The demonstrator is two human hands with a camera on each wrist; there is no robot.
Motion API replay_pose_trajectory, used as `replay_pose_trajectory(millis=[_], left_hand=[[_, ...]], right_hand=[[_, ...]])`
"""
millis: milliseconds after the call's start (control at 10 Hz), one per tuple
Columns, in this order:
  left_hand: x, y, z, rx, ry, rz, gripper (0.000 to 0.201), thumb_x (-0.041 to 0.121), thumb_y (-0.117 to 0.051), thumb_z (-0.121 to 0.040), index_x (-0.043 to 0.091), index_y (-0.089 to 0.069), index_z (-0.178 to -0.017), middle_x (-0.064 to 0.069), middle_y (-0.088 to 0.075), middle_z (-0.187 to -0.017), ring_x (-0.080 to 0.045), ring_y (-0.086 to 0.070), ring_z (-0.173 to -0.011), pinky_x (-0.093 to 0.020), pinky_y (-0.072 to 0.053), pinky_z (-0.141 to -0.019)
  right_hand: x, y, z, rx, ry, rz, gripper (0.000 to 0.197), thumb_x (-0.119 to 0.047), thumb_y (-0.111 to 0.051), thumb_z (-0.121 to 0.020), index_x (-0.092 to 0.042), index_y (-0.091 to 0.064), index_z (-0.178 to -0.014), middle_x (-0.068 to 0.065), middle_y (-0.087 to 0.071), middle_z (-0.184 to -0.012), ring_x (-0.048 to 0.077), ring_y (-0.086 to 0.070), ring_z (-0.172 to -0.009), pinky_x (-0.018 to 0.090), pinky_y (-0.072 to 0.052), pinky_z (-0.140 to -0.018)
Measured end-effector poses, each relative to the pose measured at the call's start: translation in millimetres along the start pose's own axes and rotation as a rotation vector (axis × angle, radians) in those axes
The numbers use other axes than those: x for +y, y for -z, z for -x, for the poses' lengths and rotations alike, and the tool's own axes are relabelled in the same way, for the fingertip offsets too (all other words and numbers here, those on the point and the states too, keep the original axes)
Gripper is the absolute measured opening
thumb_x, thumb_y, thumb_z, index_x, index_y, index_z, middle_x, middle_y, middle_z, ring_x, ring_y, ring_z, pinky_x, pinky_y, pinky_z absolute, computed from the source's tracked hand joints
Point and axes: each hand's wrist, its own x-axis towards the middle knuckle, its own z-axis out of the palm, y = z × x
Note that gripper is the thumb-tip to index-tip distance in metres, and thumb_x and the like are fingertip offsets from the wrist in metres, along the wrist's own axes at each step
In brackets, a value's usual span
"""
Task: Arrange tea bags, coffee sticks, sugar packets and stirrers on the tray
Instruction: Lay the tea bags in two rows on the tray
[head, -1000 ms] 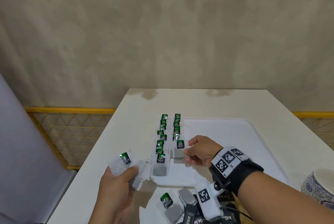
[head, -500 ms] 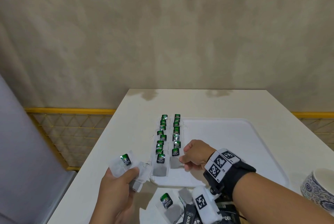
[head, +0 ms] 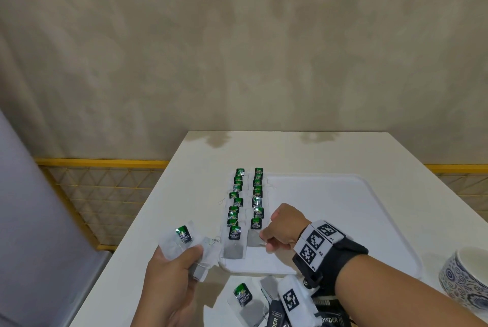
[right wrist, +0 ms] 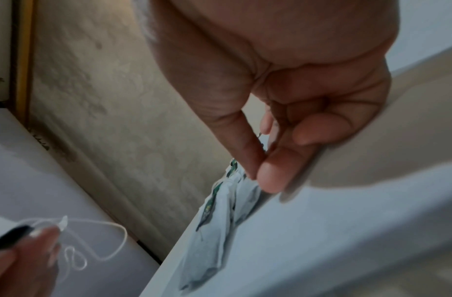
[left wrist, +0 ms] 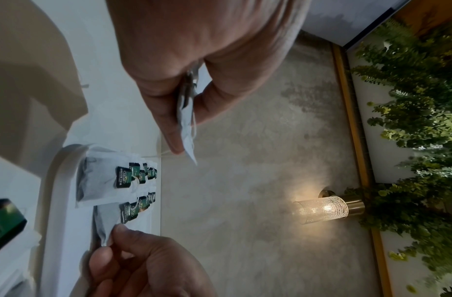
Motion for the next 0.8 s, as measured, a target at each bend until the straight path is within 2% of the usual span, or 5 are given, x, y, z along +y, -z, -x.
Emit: replay_pose_trajectory(millis=[200,500,600,700,800], left_hand=[[0.3,1.8,-2.4,-0.079,-0.01,-0.016,0.045,-0.019,-0.052,-0.084,0.007,-0.054,-0.12,-0.022,-0.062,-0.119,-0.043,-0.061,-0.103,-0.04,-0.052,-0.077],[4.4,-2.4,4.9,-0.172,-0.001,0.012,0.044,-0.022,-0.044,-0.083,0.004,-0.055,-0.117,-0.022,-0.063,-0.111,-0.045,-0.06,-0.102,-0.044,-0.052,-0.078],[4.6,-7.6,10.4,-0.213,-0.053,0.02,0.043,-0.024,-0.044,-0.084,0.01,-0.06,-0.107,-0.019,-0.066,-0.103,-0.039,-0.064,-0.091,-0.045,-0.056,-0.072],[0.6,-14.2,16.7,-0.272,-0.087,-0.006,0.044,-0.023,-0.049,-0.082,0.008,-0.061,-0.111,-0.022,-0.07,-0.102,-0.04,-0.068,-0.086,-0.046,-0.056,-0.072],[-4.4,-19.3,23.6,-0.357,-0.096,-0.05,0.048,-0.021,-0.058,-0.075,0.008,-0.061,-0.113,-0.021,-0.072,-0.097,-0.038,-0.07,-0.083,-0.036,-0.058,-0.06]], right_hand=[[-6.6,0.2,2.8,-0.055,-0.032,0.036,0.044,0.004,-0.06,-0.079,-0.018,-0.028,-0.06,0.003,-0.045,-0.059,0.017,-0.051,-0.058,0.021,-0.028,-0.046],[-9.9,9.9,22.8,-0.008,0.102,0.132,0.023,-0.02,-0.072,-0.082,-0.013,-0.049,-0.082,0.006,-0.06,-0.077,0.021,-0.061,-0.068,0.023,-0.042,-0.054],[-15.8,13.3,43.6,-0.2,0.168,0.01,0.026,-0.039,-0.062,-0.091,-0.015,-0.055,-0.083,0.002,-0.066,-0.079,0.015,-0.062,-0.065,0.022,-0.04,-0.057],[-19.1,7.9,67.9,-0.38,0.232,-0.216,0.03,-0.042,-0.065,-0.088,-0.014,-0.058,-0.097,0.002,-0.07,-0.082,0.015,-0.064,-0.065,0.022,-0.041,-0.055],[-17.3,-0.3,81.9,-0.291,0.327,-0.19,0.031,-0.03,-0.077,-0.081,-0.012,-0.06,-0.1,0.003,-0.071,-0.078,0.015,-0.066,-0.063,0.021,-0.045,-0.054]])
